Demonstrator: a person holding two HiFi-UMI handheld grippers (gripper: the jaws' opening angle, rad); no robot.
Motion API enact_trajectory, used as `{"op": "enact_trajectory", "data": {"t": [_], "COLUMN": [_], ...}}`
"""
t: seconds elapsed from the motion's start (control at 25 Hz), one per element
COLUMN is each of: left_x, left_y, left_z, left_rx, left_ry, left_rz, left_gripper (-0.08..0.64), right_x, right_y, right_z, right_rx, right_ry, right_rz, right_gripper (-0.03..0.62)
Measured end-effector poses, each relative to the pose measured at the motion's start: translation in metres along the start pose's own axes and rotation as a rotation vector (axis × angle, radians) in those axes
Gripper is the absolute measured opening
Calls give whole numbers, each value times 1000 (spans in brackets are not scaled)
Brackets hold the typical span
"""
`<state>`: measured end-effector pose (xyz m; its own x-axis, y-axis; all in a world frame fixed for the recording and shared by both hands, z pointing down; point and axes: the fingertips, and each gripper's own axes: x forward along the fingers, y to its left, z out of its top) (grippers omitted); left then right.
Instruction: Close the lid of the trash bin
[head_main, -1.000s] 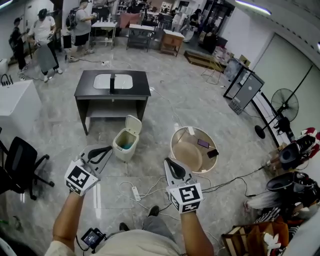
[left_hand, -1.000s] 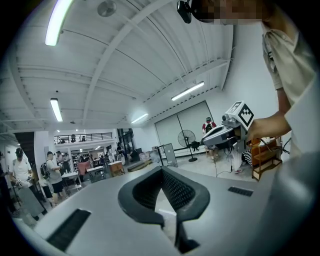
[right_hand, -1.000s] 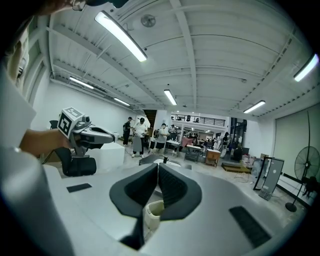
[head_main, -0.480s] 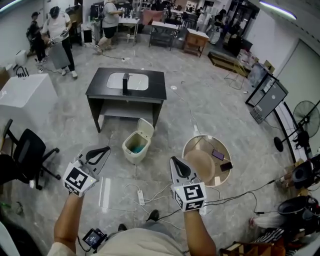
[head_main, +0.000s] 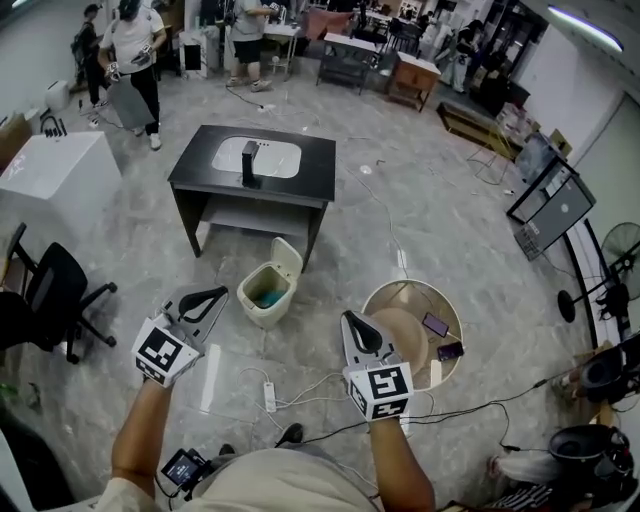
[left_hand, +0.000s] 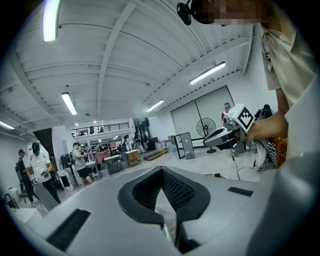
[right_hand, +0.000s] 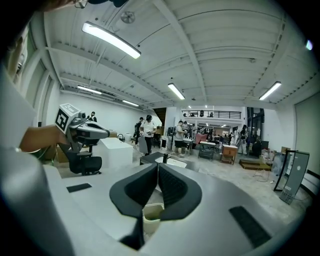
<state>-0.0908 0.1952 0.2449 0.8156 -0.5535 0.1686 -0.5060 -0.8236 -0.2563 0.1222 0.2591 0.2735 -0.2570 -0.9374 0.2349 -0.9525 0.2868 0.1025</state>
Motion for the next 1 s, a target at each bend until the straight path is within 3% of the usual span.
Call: {"op": "enact_trajectory", "data": {"t": [0.32,0.6,0.72,1.0], "left_x": [61,75,87,133], "left_y": [-10,21,38,98], "left_z": [8,0,-6,-31], "left_rx": [29,13,-48,4], "left_ry": [6,3,4,-64], "left_rz": [-26,-63,-101,-265], "left_gripper": [14,14,15,14], "right_x": [16,48,65,111], "right_y": [-47,-44,-44,-40], "right_z": [-10,-8,-7,6], "right_rx": [18,33,30,45], "right_ry": [-9,19,28,58], "right_rz": [13,-9,-49,-208], "right_gripper": [26,26,26,26]}}
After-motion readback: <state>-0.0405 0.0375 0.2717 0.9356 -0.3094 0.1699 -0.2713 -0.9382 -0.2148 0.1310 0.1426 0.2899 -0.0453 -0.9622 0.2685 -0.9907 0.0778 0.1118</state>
